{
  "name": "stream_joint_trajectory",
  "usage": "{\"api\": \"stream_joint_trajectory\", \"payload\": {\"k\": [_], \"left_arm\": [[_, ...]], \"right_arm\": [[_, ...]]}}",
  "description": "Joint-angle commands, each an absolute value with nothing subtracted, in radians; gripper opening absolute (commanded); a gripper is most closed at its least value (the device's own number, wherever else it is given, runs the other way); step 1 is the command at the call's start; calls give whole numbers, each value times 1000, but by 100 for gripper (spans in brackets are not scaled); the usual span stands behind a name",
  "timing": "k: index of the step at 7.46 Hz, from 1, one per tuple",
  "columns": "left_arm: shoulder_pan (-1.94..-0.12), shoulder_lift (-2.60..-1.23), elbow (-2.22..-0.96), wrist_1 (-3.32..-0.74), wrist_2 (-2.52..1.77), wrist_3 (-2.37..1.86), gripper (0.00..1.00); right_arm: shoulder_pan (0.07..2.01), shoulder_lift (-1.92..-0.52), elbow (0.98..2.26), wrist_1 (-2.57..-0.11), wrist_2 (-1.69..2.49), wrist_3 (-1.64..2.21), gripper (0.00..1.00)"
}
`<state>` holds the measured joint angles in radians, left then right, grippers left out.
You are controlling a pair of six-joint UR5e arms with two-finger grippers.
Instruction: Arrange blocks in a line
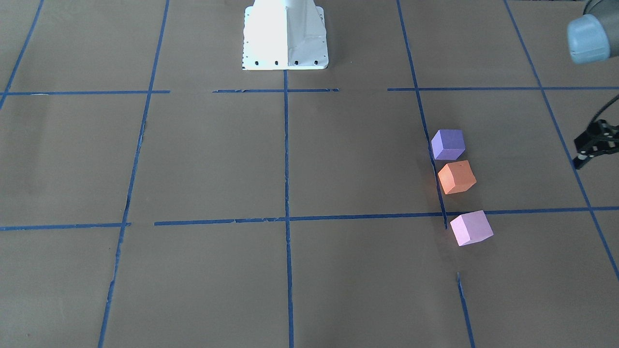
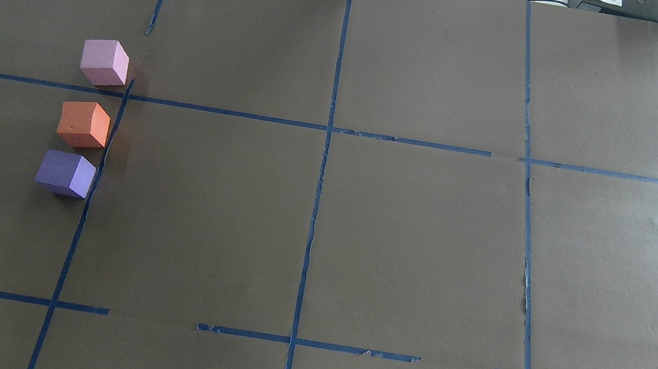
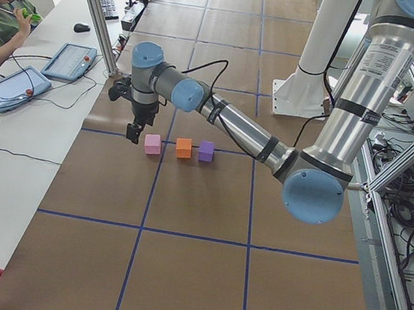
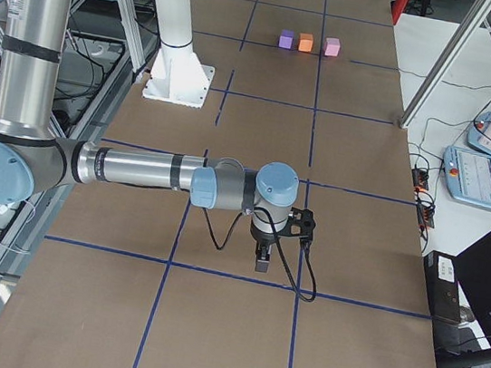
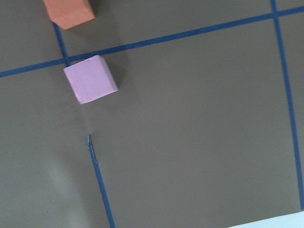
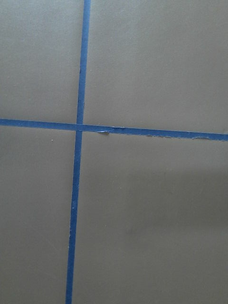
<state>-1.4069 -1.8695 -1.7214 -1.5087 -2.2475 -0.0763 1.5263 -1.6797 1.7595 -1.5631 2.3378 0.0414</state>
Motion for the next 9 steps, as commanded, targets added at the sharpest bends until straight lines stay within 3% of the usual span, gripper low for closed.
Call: {"api": "stream_joint_trajectory", "payload": {"k": [1,4,9], "left_arm": [[-1557,-1812,-1612,-1506,-2256,141,100],[-1580,-1578,-1608,-1509,-2374,141,100],[-1577,-1578,-1543,-1509,-2364,132,100]], "right_arm": [[1526,-1680,1759,-1563,2338,41,100],[1526,-1680,1759,-1563,2338,41,100],[1526,-1680,1759,-1563,2338,41,100]]}}
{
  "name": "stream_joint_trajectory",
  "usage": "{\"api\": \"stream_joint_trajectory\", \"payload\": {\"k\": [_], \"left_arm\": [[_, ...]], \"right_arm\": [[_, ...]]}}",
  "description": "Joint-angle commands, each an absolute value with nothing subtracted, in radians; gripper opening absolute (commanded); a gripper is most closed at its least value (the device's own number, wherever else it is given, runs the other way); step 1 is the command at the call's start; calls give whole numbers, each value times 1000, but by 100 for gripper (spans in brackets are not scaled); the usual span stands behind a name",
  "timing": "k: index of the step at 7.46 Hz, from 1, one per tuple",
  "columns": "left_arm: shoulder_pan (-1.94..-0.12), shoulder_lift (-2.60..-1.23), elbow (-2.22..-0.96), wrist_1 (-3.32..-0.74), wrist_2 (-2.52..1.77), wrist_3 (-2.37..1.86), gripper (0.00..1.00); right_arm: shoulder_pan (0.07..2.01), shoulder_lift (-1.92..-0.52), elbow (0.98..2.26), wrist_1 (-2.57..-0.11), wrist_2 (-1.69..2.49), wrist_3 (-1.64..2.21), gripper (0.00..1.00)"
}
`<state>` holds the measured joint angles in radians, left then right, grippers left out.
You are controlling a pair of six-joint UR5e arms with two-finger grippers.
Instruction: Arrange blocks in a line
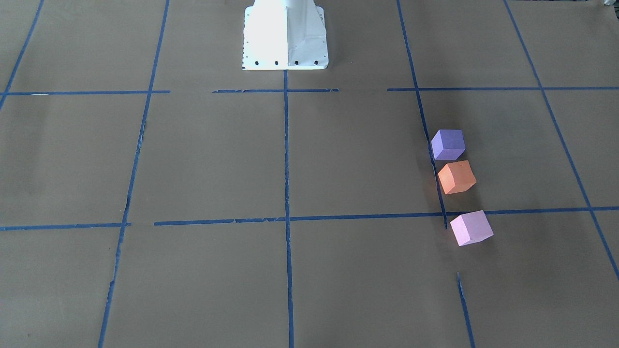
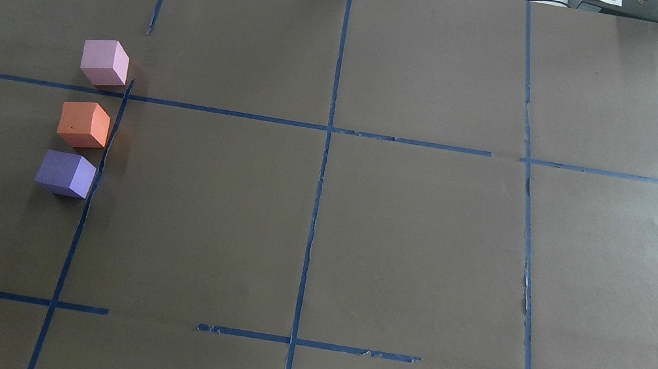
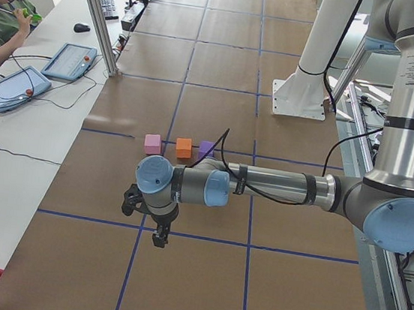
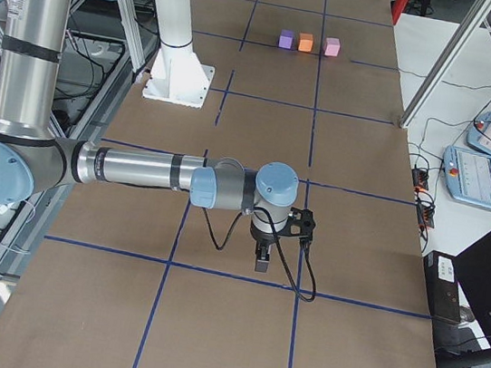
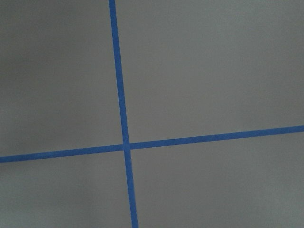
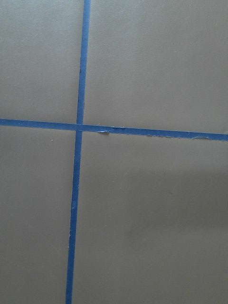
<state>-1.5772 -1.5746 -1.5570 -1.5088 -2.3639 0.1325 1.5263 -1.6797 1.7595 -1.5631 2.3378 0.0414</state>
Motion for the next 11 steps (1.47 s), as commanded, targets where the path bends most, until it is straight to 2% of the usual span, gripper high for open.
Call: {"api": "stream_joint_trajectory", "payload": {"k": [1,11], "left_arm": [[-1575,-1580,-1542,-1509,-2364,133,100],[-1575,-1608,-1552,-1509,-2364,130,100]], "right_arm": [[1526,-1680,1759,-1563,2338,41,100],[1526,-1680,1759,-1563,2338,41,100]]}}
